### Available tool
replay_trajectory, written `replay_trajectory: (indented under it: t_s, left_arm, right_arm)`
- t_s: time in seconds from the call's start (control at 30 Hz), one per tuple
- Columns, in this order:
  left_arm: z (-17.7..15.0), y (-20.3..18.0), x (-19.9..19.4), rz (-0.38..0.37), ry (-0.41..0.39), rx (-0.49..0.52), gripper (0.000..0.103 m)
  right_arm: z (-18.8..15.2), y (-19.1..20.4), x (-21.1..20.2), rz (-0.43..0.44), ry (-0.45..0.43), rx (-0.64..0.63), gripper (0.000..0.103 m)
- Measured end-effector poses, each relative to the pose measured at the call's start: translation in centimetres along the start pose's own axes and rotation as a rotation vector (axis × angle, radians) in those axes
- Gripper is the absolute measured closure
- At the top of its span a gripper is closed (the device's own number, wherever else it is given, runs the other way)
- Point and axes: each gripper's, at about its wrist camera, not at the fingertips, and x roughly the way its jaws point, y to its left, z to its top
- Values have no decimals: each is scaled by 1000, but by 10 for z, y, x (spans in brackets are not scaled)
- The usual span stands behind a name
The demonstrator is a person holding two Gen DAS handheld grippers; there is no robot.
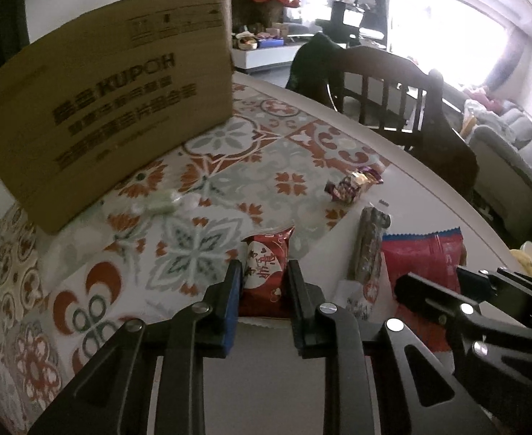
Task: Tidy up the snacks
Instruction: 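Grasp the pink bag with the right tool while the left tool grasps the red-and-white packet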
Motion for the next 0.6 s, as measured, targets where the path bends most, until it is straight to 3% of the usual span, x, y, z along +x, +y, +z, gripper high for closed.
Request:
replay_trajectory:
  t_s: [0.6]
  left_arm:
    - [-10,11,-44,25,-58,-94,79]
  right_arm:
    - [1,13,-18,35,-40,-51,79]
